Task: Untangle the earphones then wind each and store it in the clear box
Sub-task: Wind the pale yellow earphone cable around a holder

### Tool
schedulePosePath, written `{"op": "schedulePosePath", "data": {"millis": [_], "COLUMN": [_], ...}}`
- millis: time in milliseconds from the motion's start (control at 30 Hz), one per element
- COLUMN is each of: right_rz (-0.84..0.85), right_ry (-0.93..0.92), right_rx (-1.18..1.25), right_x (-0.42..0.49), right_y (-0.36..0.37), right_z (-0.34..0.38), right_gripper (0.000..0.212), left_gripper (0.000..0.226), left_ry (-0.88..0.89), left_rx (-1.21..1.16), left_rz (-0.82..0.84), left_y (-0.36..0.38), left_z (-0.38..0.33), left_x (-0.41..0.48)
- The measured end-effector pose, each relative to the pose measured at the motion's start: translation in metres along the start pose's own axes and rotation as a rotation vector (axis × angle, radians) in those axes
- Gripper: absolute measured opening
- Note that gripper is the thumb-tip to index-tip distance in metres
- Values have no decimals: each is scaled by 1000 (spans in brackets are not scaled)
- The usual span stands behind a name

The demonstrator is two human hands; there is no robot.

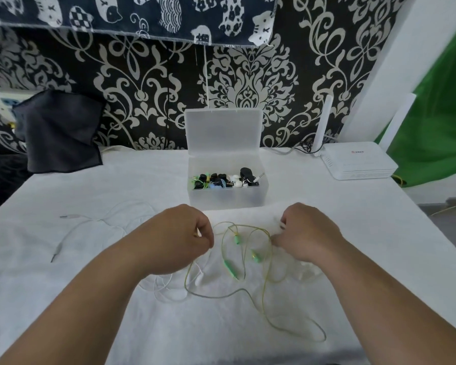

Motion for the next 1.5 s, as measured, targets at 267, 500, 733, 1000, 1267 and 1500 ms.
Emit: {"op": "schedulePosePath", "data": {"millis": [267,500,733,1000,1267,1500], "right_rz": [-86,75,-65,171,45,261], "right_ry": [-171,-197,-87,-29,-444,-445], "right_rx": [912,1189,778,119,318,-228], "right_x": [-22,-36,-20,-3,-36,-46], "right_y": [-37,-32,-29,12,-35,4], "right_z": [38,60,30,15,56,63], "right_gripper": [33,26,14,19,33,24], "left_gripper": [26,32,17,28,29,33], "left_ry": [57,238,-72,-217,-162,-124], "left_rx": [10,-535,-953,-887,-247,-252], "left_rz": [18,2,-173,-189,69,210], "left_y": [3,4,-8,-10,23,26], "left_z": [1,-40,-14,3,-4,-5], "left_x": [0,-16,-1,3,0,-3]}}
Point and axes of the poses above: each hand's wrist, its own x-axis towards the middle knuckle, its own y-axis out of the palm, z = x × y, the point moved 5 cm from there along x, towards the middle knuckle, and after that the axes turned 7 degrees about -y, right-handed, at the moved point
